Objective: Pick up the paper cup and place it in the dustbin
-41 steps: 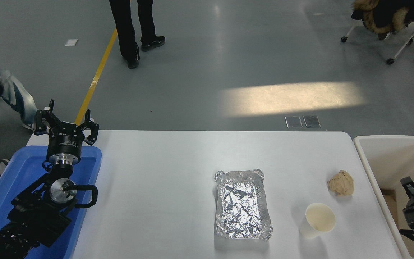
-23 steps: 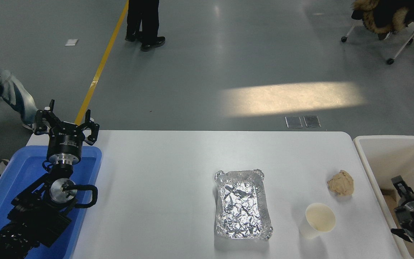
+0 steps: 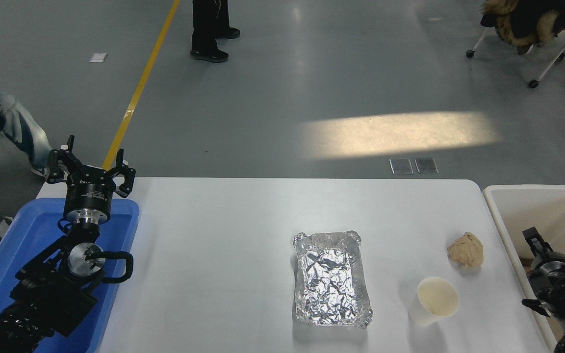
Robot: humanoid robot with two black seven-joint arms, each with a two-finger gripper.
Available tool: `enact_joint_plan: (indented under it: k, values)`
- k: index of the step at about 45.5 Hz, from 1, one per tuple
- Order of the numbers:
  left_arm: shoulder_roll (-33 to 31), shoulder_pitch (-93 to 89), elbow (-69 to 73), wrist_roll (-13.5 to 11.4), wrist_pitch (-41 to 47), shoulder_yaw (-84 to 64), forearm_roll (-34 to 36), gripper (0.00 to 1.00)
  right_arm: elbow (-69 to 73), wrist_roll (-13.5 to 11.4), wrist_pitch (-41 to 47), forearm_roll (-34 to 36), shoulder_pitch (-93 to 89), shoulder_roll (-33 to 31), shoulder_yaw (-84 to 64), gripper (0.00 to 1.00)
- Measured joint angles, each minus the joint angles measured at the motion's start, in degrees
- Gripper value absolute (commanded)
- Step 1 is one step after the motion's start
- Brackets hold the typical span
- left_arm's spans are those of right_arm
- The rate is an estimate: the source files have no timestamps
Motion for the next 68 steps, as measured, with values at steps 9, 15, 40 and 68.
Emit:
enact_joint_plan:
  k: [9, 15, 40, 68]
  values:
    - [0.0, 0.0, 0.0, 0.0, 0.0, 0.0, 0.0, 0.99, 14.3, 0.0, 0.1, 0.1, 9.5, -8.1, -3.7, 1.00]
    - [0.0, 0.0, 0.0, 0.0, 0.0, 0.0, 0.1, 0.99, 29.3, 0.0, 0.2, -0.6, 19.6, -14.6, -7.3, 1.00]
    - [0.1, 0.0, 0.0, 0.0, -0.1, 0.1, 0.1, 0.99, 79.2, 0.1, 10.2, -2.0, 72.4, -10.7, -43.9, 1.00]
    - [0.0, 0.1, 0.0, -0.1, 0.1, 0.0, -0.1, 0.99, 102.6, 0.3, 40.9, -1.8, 113.0, -5.7, -42.8, 1.00]
